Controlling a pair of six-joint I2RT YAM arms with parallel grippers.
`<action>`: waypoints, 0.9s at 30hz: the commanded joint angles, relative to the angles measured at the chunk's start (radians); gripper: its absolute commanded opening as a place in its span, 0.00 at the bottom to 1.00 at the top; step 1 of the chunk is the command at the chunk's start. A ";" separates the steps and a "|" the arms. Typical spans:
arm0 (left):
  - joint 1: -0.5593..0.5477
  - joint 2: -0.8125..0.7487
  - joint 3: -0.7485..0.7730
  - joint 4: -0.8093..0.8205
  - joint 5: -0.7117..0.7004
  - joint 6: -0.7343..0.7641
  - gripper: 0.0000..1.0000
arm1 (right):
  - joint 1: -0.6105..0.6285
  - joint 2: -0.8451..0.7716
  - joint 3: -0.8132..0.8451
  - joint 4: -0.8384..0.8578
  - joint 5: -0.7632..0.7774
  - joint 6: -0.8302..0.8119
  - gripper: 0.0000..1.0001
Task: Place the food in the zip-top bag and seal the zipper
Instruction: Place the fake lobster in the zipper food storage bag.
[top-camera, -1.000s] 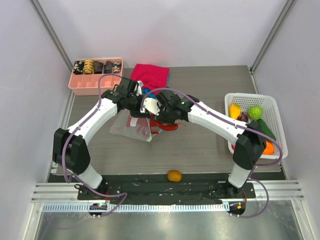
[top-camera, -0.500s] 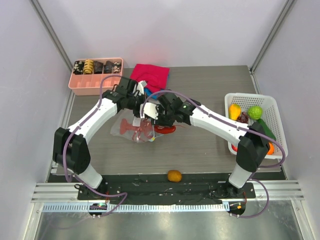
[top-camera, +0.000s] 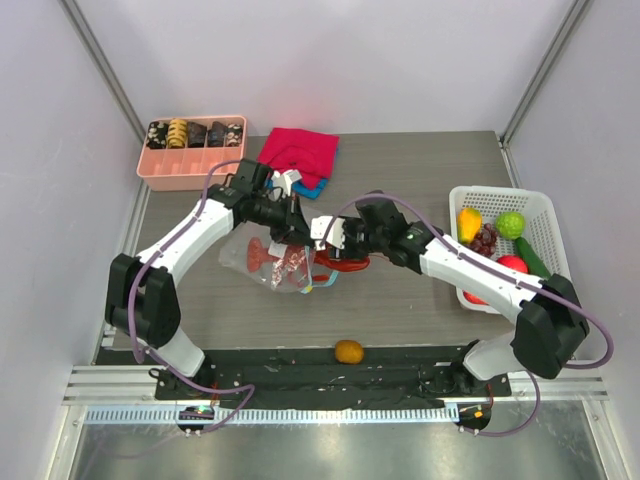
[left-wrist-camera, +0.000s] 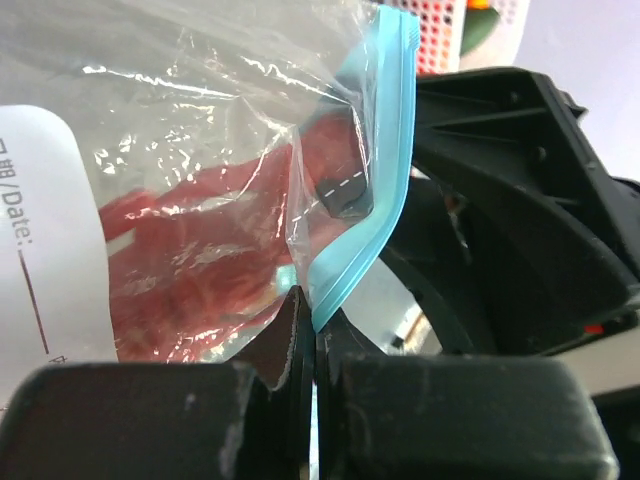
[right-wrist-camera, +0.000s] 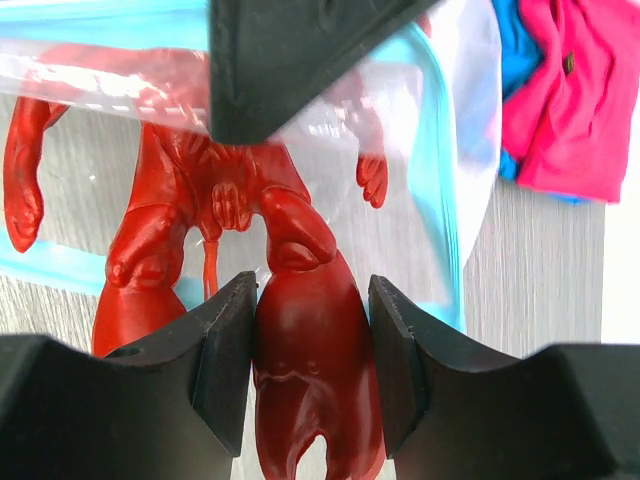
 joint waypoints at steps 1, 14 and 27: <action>0.006 0.001 0.000 0.020 0.110 0.016 0.00 | 0.011 -0.023 0.026 0.130 -0.110 -0.057 0.01; 0.006 0.014 -0.075 0.121 0.208 -0.049 0.00 | 0.031 0.067 0.103 0.067 -0.170 0.087 0.11; 0.043 0.005 -0.146 0.115 0.198 -0.050 0.00 | 0.042 0.046 0.182 -0.021 -0.021 0.272 0.69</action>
